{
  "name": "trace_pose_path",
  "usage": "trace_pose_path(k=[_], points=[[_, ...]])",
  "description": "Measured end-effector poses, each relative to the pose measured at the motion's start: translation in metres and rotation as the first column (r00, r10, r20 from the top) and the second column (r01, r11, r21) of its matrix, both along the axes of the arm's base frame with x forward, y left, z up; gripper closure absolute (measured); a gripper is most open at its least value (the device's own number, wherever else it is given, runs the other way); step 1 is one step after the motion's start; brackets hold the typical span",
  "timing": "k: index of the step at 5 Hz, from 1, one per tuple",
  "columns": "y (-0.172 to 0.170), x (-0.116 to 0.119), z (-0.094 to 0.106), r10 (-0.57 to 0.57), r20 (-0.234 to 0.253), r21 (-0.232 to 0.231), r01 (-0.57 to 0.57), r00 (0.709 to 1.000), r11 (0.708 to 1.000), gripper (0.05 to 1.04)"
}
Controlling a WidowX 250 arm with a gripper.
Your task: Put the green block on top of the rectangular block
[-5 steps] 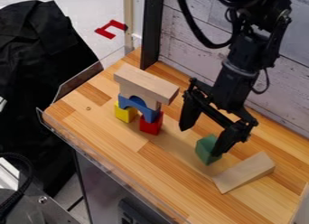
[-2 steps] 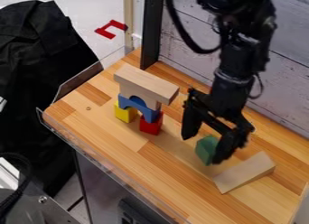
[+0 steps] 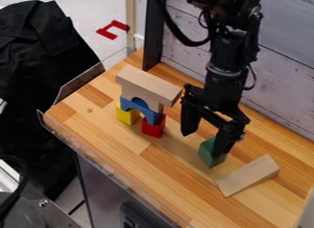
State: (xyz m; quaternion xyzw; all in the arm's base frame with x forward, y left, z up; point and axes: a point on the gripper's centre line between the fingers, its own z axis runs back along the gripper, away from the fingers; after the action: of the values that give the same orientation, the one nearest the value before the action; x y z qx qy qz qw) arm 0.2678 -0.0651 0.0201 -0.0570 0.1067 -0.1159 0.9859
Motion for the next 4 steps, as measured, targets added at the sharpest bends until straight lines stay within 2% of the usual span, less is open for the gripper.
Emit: trace_pose_path(k=[2, 4], points=[[-0.006, 0.002, -0.001, -0.027, 0.021, -0.020, 0.027, 0.999, 0.999, 0.083], [-0.017, 0.014, -0.019, -0.057, 0.017, -0.073, 0.058, 0.998, 0.996, 0.083]])
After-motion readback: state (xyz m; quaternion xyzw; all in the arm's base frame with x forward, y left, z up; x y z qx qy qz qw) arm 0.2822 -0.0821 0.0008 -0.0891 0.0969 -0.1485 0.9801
